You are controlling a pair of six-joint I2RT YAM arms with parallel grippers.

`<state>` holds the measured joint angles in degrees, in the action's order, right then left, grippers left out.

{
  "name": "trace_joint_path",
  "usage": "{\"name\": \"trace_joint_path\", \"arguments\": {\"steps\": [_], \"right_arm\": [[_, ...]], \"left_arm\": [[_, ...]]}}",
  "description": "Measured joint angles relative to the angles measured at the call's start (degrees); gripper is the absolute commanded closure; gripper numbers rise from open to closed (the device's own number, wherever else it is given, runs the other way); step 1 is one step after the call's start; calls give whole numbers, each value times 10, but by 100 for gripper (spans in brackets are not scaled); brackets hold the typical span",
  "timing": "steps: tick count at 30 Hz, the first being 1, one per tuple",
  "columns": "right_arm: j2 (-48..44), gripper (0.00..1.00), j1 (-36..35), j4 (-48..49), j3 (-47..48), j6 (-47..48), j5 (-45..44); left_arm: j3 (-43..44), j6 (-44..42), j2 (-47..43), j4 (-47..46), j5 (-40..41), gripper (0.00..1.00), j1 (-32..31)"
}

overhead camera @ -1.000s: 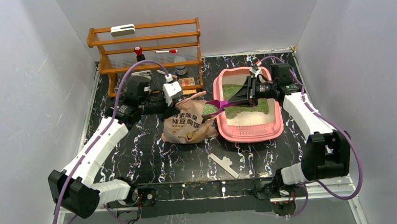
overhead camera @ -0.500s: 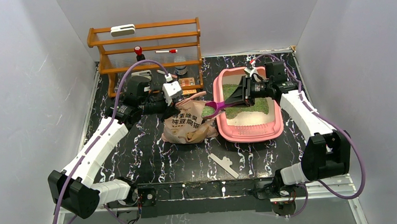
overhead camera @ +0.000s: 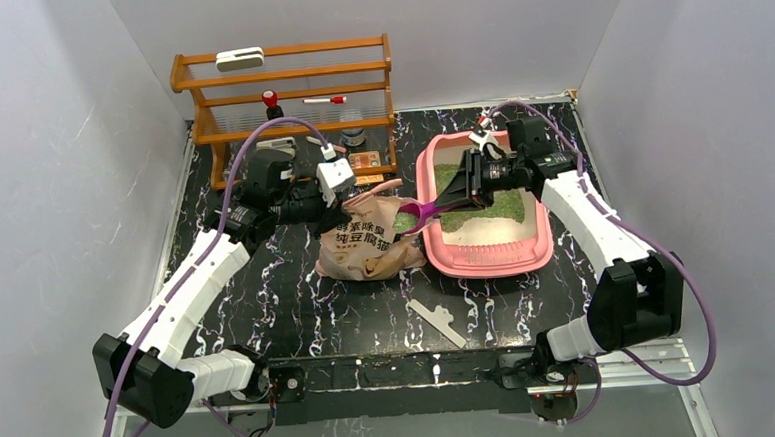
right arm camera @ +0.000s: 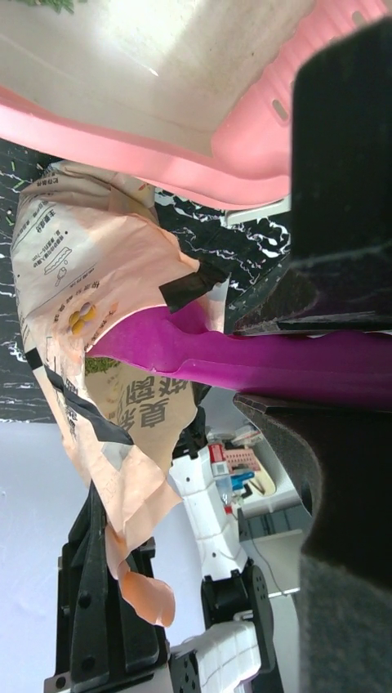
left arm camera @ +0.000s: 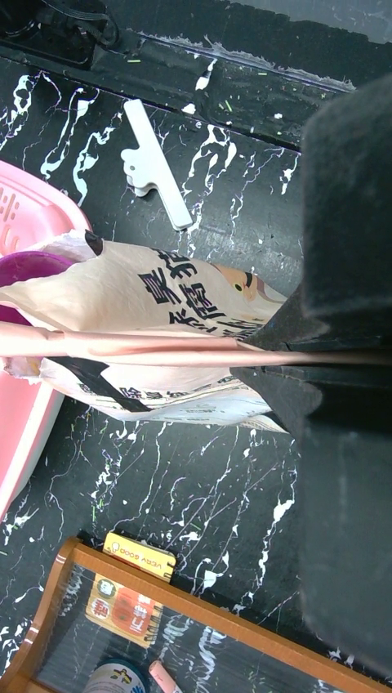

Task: Fill the litter box with clean litter
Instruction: 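Scoop the cat litter from the cat litter bag.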

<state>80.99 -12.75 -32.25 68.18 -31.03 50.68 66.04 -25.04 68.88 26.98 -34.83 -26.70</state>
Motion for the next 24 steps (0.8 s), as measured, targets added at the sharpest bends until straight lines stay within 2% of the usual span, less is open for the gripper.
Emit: {"name": "trace_joint_path", "arguments": {"steps": [4,7,11,15,24], "right_arm": [[2,100,11,-17,9,18,1],[-1,100,24,14,-7,-8,20],[-1,100,0,40,-11,-30,41],[-10,100,6,96,-49,-67,78],[-30,100,79,270,-161,-210,163]], "left_arm": [[0,2,-1,0,1,100,0],[-1,2,-3,0,4,100,0],[-1,2,-4,1,5,100,0],[-1,2,-4,1,5,100,0],[-1,2,-4,1,5,100,0]]}}
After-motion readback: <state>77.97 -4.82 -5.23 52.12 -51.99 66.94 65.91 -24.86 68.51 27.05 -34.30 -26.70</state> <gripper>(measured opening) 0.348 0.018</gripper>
